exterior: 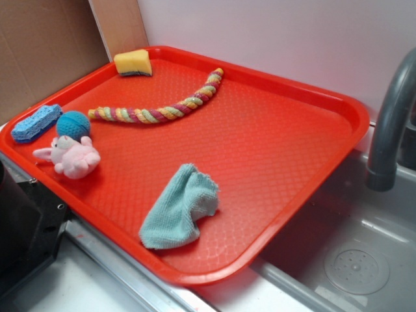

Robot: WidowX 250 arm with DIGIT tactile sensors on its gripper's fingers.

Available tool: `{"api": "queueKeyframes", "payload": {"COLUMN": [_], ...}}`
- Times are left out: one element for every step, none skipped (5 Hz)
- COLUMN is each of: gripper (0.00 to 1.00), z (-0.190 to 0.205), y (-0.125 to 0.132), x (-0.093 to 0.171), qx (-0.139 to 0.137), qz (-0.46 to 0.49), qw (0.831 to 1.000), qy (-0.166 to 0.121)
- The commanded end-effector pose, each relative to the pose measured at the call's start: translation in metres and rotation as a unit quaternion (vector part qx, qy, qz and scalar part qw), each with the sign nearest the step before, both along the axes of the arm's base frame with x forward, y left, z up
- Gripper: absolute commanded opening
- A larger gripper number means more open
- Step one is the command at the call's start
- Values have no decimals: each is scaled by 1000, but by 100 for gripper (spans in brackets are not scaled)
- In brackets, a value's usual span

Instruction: Grab the blue cloth.

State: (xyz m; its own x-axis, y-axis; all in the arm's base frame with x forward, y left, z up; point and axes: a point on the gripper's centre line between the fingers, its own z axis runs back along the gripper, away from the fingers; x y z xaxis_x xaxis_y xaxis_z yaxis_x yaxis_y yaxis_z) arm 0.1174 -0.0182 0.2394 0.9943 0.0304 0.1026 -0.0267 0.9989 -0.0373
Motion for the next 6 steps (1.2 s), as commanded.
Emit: {"api": "queueKeyframes", "payload": {"gripper": [100, 100, 100, 100, 100, 100], "z": [0, -50, -97, -134, -164, -189], "y": [0, -50, -100, -137, -135, -127], "x": [0, 30, 36, 35, 31, 32], "qx": [0, 22, 36, 24, 24, 24], "qz": [0, -13, -31, -53, -75, -122], "qw": [1000, 999, 999, 998, 996, 991], "qy": [0, 24, 25, 29, 49, 54]}}
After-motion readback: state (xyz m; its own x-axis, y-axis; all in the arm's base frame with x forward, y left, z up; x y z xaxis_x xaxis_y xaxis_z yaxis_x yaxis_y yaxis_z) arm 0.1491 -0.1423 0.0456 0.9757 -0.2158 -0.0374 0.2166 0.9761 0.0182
